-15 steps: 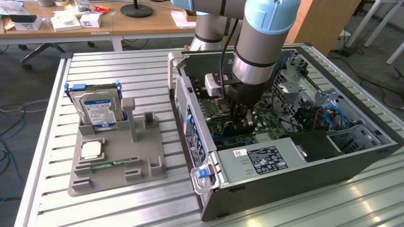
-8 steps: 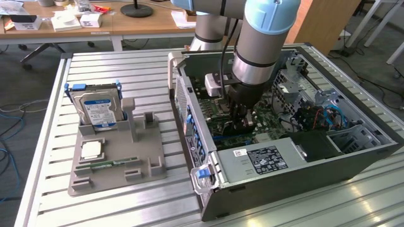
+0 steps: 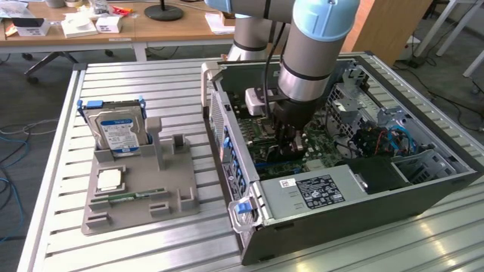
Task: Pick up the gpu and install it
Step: 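Insert the gpu into the slot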
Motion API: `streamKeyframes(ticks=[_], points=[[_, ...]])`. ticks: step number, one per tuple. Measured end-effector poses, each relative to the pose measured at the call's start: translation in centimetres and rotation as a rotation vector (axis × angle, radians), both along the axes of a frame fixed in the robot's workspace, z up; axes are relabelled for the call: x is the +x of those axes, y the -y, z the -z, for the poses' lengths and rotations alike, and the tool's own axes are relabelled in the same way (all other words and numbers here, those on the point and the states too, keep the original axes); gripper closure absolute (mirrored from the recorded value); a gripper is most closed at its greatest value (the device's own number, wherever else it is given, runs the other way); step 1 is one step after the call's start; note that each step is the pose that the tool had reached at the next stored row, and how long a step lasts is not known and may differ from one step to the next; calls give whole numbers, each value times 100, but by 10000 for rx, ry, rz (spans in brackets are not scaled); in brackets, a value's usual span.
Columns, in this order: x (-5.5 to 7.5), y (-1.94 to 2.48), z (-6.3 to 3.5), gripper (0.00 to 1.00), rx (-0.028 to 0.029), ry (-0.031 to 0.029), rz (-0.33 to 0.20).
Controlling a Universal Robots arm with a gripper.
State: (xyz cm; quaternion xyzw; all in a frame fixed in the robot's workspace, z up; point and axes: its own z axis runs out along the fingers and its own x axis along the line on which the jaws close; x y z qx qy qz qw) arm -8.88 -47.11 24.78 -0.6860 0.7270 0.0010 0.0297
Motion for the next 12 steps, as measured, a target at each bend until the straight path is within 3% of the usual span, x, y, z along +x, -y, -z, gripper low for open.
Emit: streamKeyframes(ticks=[12], points=[[-1, -16, 2, 74, -1, 0, 1]])
